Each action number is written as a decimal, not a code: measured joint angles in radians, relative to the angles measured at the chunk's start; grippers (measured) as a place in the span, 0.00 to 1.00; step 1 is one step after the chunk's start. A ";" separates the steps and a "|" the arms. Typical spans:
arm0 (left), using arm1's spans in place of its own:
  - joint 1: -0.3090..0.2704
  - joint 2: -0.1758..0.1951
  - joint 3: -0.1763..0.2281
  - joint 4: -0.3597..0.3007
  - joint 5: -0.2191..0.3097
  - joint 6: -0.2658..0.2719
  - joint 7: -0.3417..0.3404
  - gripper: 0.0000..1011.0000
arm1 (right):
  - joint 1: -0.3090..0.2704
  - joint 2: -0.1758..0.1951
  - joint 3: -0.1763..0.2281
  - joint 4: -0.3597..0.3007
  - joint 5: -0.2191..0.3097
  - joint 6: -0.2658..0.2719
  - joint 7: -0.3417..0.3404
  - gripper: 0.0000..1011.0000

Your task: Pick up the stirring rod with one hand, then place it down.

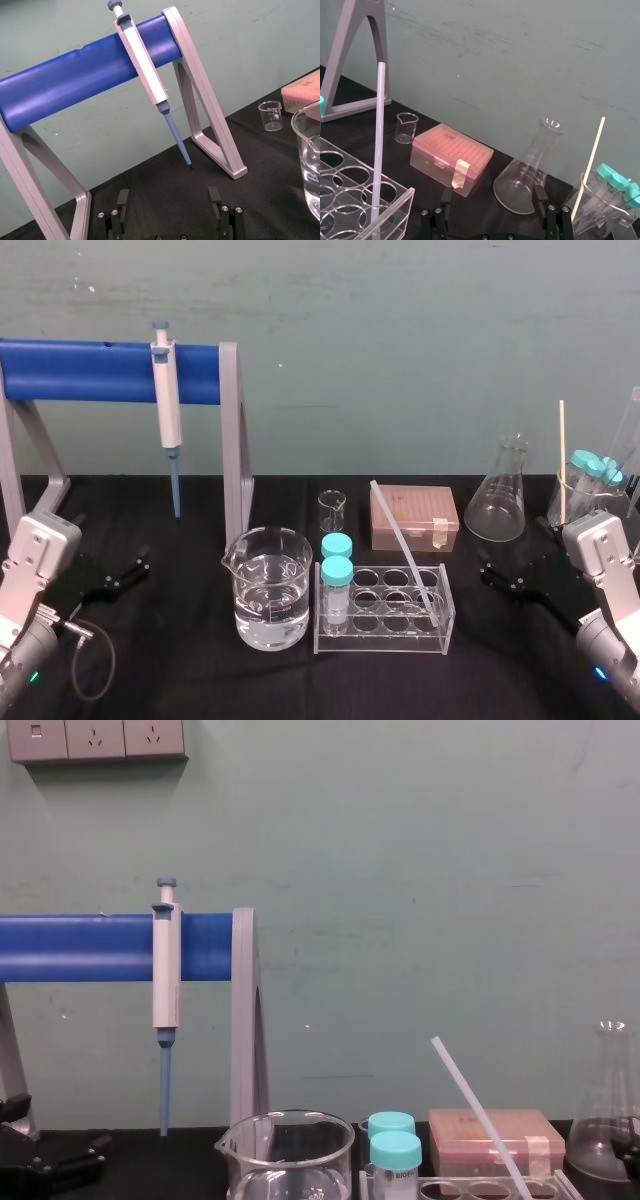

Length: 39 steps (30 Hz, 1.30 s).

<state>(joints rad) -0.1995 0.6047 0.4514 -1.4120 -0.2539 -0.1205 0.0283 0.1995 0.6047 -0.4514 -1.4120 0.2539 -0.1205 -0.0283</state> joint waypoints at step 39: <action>0.000 0.000 0.000 0.000 0.000 0.000 0.000 0.99 | 0.000 0.000 0.000 0.000 0.000 0.000 0.000 0.99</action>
<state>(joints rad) -0.1995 0.6047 0.4514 -1.4120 -0.2539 -0.1205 0.0283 0.1996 0.6047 -0.4514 -1.4119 0.2539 -0.1206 -0.0283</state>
